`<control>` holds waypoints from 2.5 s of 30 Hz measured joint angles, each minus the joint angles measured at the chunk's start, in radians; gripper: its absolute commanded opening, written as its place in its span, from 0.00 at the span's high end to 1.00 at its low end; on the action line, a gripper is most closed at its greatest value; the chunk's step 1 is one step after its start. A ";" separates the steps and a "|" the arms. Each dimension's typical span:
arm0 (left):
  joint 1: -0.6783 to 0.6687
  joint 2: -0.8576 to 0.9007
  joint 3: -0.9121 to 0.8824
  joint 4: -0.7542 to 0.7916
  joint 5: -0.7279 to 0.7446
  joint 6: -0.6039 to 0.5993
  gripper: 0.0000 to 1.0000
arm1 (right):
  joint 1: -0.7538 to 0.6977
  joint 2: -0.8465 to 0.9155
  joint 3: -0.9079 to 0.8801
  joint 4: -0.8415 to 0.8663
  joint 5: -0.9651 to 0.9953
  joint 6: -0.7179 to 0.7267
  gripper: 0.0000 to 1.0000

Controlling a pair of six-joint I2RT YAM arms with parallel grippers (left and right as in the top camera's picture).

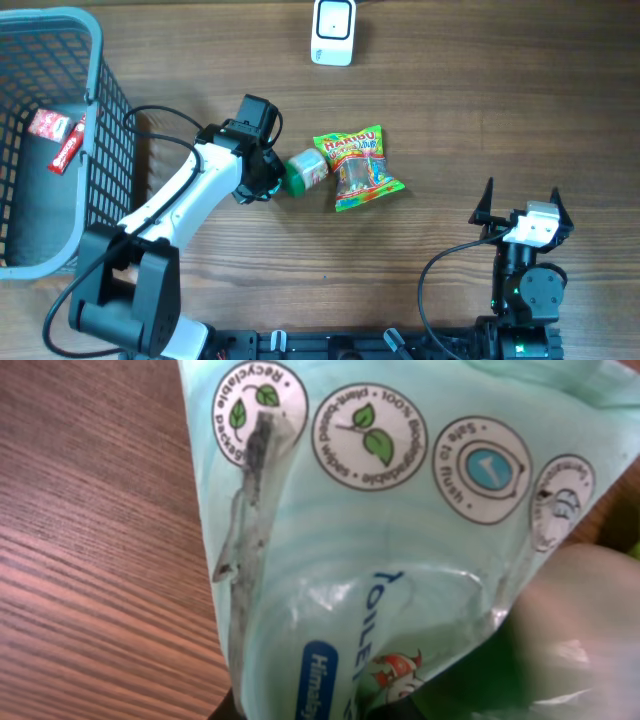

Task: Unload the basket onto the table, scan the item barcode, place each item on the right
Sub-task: 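Carry wipes pack past scanner and place it left of jar, then reach left gripper into basket and grasp red candy pack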

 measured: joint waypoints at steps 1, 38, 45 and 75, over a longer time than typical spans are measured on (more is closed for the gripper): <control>0.000 -0.009 0.001 0.005 0.000 0.003 0.96 | 0.000 0.000 0.000 0.000 0.000 0.000 0.00; 0.110 -0.136 0.898 -0.438 -0.110 0.467 0.00 | 0.000 0.002 0.000 0.000 0.000 0.000 0.00; 0.386 -0.245 1.042 -0.500 -0.360 0.468 0.00 | 0.000 0.002 0.000 0.000 0.000 0.000 0.00; 0.855 0.459 0.991 -0.301 -0.434 0.150 0.00 | 0.000 0.002 0.000 0.000 0.000 0.000 0.00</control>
